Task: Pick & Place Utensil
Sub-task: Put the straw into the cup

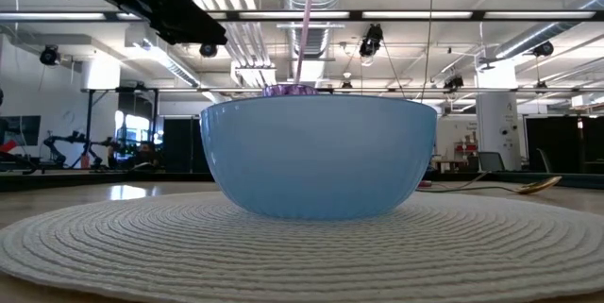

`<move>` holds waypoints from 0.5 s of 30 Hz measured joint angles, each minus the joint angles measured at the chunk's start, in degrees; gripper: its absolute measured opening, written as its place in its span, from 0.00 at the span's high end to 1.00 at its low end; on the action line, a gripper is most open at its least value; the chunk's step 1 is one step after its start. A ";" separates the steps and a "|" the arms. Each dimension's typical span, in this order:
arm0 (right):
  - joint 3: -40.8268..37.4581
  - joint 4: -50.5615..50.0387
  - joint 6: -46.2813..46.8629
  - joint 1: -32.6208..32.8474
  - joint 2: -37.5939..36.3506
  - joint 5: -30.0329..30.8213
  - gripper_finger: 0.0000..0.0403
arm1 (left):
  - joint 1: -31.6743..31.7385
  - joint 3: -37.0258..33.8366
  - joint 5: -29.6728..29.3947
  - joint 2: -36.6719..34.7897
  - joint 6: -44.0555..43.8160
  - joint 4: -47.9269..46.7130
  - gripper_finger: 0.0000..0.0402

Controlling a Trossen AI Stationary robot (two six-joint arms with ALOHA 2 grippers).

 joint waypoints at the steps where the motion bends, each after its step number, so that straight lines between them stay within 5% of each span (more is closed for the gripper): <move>1: 0.01 0.15 0.43 0.00 0.71 -0.01 0.98 | 0.00 0.00 -0.02 0.00 -0.02 0.02 0.49; 15: -0.03 5.22 14.33 -3.76 10.19 3.57 0.98 | -0.04 0.02 -0.02 0.02 -0.02 -0.07 0.49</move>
